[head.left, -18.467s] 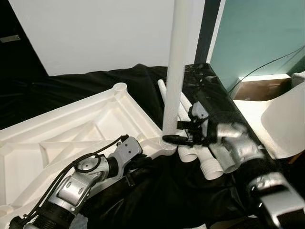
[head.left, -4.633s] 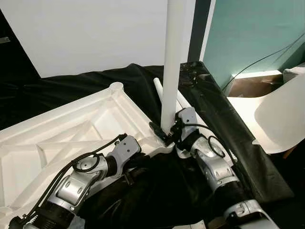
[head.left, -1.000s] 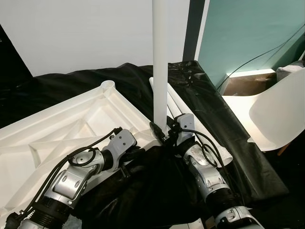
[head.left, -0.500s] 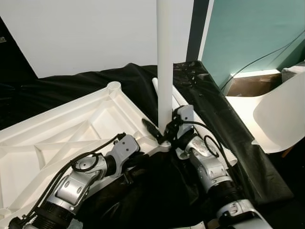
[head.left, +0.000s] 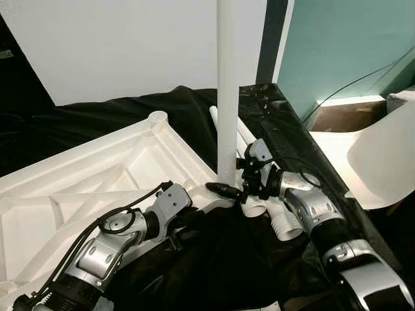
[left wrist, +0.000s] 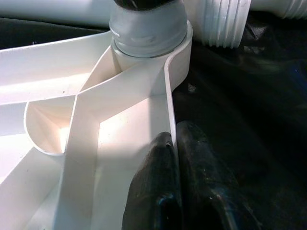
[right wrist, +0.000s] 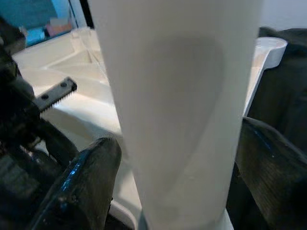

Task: Building children table

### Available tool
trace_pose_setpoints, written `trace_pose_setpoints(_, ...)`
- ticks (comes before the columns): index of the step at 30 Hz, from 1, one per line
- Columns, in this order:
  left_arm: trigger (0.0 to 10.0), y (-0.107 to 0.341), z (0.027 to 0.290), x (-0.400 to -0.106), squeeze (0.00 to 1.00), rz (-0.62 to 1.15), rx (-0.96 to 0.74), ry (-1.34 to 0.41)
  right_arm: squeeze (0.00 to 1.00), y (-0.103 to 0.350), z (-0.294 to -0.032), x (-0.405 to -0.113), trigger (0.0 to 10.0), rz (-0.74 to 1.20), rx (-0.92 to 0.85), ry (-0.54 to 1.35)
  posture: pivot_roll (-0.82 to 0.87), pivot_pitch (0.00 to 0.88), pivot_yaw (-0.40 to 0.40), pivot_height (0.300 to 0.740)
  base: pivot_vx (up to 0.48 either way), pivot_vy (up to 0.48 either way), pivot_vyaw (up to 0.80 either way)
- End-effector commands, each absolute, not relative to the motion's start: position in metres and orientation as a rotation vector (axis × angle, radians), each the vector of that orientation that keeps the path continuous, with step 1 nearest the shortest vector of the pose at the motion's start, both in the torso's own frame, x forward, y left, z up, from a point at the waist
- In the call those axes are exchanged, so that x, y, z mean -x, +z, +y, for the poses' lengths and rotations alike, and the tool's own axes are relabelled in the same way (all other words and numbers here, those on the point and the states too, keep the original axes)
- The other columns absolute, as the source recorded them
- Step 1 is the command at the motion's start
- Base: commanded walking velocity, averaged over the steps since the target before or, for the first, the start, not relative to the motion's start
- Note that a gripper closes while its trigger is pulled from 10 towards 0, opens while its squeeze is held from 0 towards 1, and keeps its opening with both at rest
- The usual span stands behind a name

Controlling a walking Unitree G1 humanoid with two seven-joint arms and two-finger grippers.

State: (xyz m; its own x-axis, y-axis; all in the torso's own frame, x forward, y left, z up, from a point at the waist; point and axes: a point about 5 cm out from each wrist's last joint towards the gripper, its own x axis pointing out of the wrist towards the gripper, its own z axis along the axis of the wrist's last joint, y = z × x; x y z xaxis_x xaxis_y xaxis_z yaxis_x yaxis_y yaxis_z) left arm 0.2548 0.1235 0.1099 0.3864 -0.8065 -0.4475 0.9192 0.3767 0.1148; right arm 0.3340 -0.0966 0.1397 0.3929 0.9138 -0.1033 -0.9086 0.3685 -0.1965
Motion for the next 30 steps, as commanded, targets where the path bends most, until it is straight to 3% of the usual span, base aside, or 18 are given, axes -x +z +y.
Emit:
trace_pose_setpoints(1, 10.0, 0.085, 0.117, -0.235, 0.00, 0.473, -0.331, -1.268, 0.00, 0.137, -0.097, -0.334, 10.0, -0.003, 0.278, 1.199, 0.07, 0.000, -0.003, 0.740, 0.000, 0.000, 0.00)
trace_pose_setpoints(2, 10.0, 0.085, 0.117, -0.235, 0.00, 0.473, -0.331, -1.268, 0.00, 0.137, -0.097, -0.334, 10.0, -0.003, 0.278, 1.199, 0.07, 0.000, -0.003, 0.740, 0.000, 0.000, 0.00)
trace_pose_setpoints(3, 10.0, 0.085, 0.117, -0.234, 0.00, 0.474, -0.330, -1.266, 0.00, 0.136, -0.098, -0.334, 4.3, 0.012, 0.292, 1.220, 0.07, 0.000, -0.004, 0.740, 0.000, 0.000, 0.00)
trace_pose_setpoints(4, 10.0, 0.085, 0.117, -0.234, 0.00, 0.474, -0.330, -1.266, 0.00, 0.136, -0.098, -0.334, 4.3, 0.012, 0.292, 1.220, 0.07, 0.000, -0.004, 0.740, 0.000, 0.000, 0.00)
trace_pose_setpoints(5, 10.0, 0.086, 0.119, -0.234, 0.00, 0.475, -0.330, -1.262, 0.00, 0.134, -0.102, -0.334, 0.0, 0.048, 0.308, 1.275, 0.08, 0.000, -0.005, 0.740, 0.000, 0.000, 0.00)
trace_pose_setpoints(15, 10.0, 0.087, 0.120, -0.235, 0.00, 0.475, -0.334, -1.257, 0.00, 0.130, -0.101, -0.333, 0.0, 0.057, 0.273, 1.257, 0.08, 0.000, 0.000, 0.740, 0.000, 0.000, 0.00)
trace_pose_setpoints(21, 10.0, 0.087, 0.120, -0.236, 0.00, 0.471, -0.336, -1.257, 0.00, 0.130, -0.075, -0.325, 0.0, -0.161, 0.071, 0.834, 0.07, 0.000, 0.000, 0.740, 0.000, 0.000, 0.00)
trace_pose_setpoints(27, 10.0, 0.088, 0.117, -0.237, 0.00, 0.466, -0.335, -1.261, 0.00, 0.137, -0.071, -0.323, 0.0, -0.260, 0.010, 0.574, 0.07, 0.000, 0.001, 0.740, 0.000, 0.000, 0.00)
trace_pose_setpoints(30, 10.0, 0.088, 0.117, -0.237, 0.00, 0.466, -0.336, -1.262, 0.00, 0.139, -0.065, -0.324, 0.0, -0.270, 0.018, 0.559, 0.07, 0.000, 0.004, 0.740, 0.000, 0.000, 0.00)
